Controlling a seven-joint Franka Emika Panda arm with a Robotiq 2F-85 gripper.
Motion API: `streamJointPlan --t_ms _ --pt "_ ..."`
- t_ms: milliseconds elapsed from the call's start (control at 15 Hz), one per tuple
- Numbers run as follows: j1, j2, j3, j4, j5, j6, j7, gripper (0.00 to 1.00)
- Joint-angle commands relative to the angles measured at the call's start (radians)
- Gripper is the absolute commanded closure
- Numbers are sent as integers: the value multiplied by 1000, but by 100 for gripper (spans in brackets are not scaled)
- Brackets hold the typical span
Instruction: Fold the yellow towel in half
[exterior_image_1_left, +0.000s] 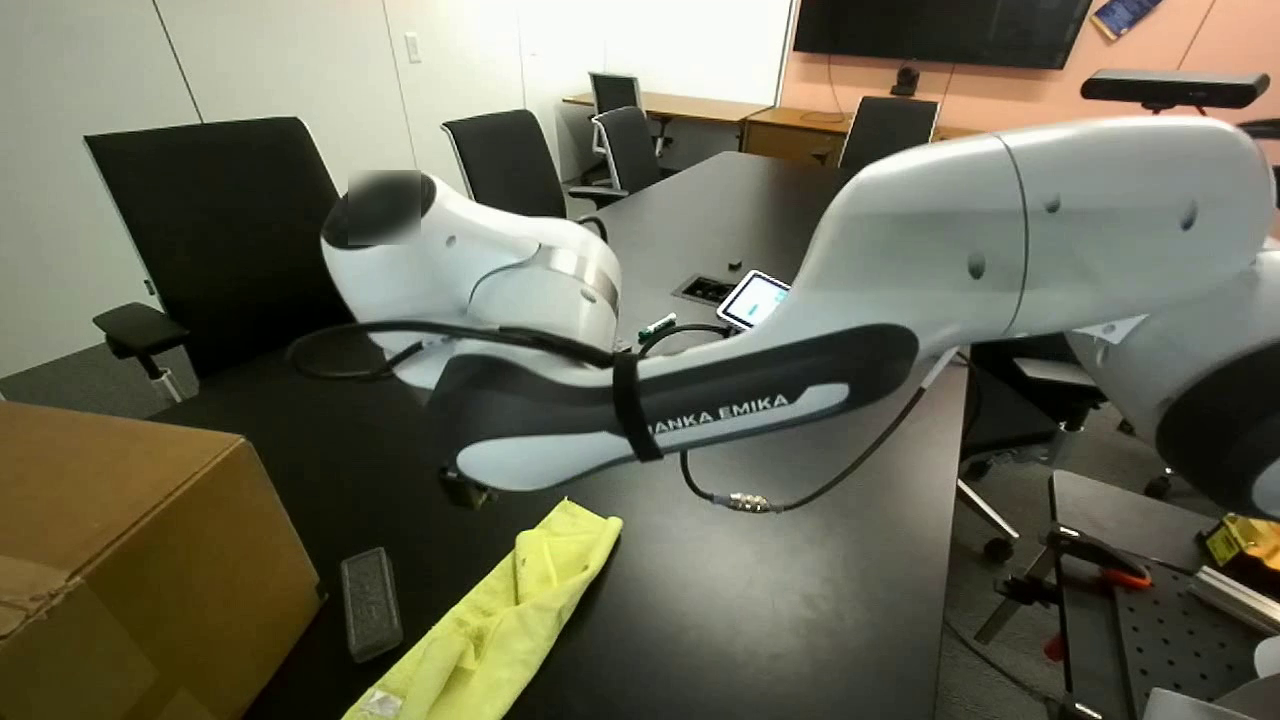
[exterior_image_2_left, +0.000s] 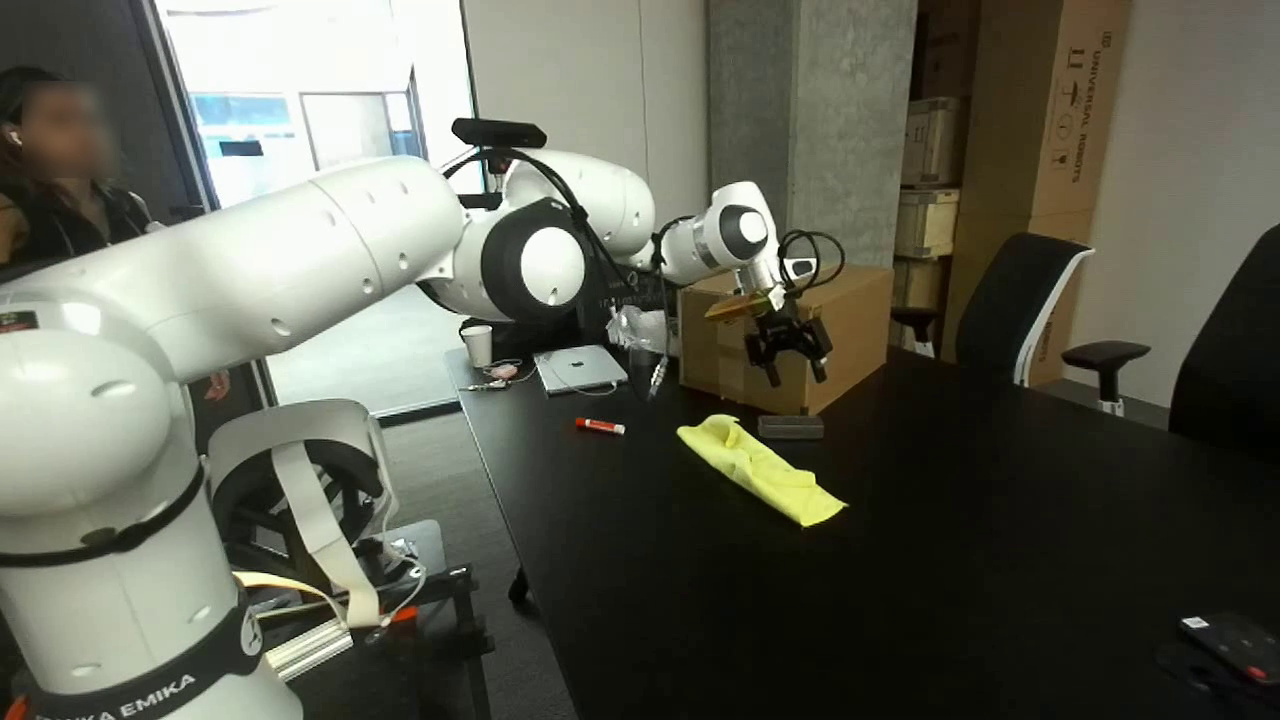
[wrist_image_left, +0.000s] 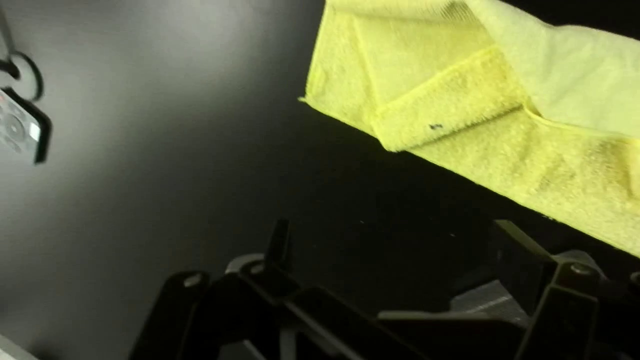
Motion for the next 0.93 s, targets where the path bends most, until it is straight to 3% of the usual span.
streamJointPlan --t_ms 0,400,867 --pt "-32 -108 -1 -92 20 -130 68 0" --pt "-79 -247 16 -238 60 -187 182 0" --pt "-125 -461 51 -545 144 -95 195 0"
